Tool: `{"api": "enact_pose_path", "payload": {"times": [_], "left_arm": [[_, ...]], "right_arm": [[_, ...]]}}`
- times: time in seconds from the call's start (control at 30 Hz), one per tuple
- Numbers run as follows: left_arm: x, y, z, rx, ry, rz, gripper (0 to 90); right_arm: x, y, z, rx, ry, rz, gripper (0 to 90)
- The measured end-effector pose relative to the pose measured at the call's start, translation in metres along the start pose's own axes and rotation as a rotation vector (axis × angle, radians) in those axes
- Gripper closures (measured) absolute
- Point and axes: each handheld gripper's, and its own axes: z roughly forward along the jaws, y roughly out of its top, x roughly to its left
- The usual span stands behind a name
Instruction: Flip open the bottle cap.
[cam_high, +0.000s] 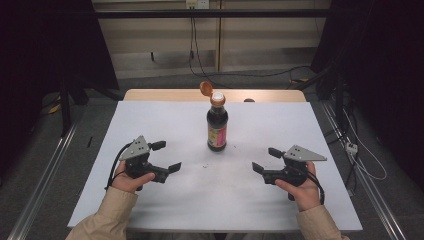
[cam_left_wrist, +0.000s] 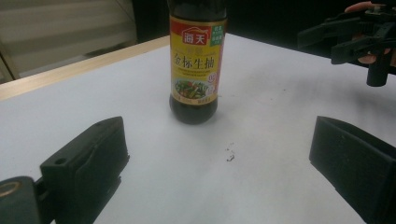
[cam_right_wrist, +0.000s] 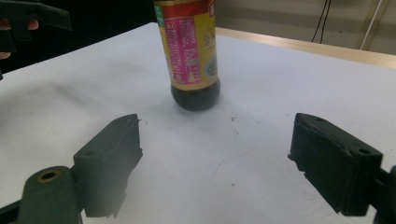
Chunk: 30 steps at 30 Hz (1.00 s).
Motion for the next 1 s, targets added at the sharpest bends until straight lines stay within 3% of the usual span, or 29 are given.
{"api": "enact_pose_path", "payload": {"times": [1.0], "left_arm": [[0.005,-0.025,-0.026,0.039,0.043,-0.003,4.6]], "right_arm": [[-0.004,-0.029,-0.024,0.013,-0.038,-0.003,16.7]]}}
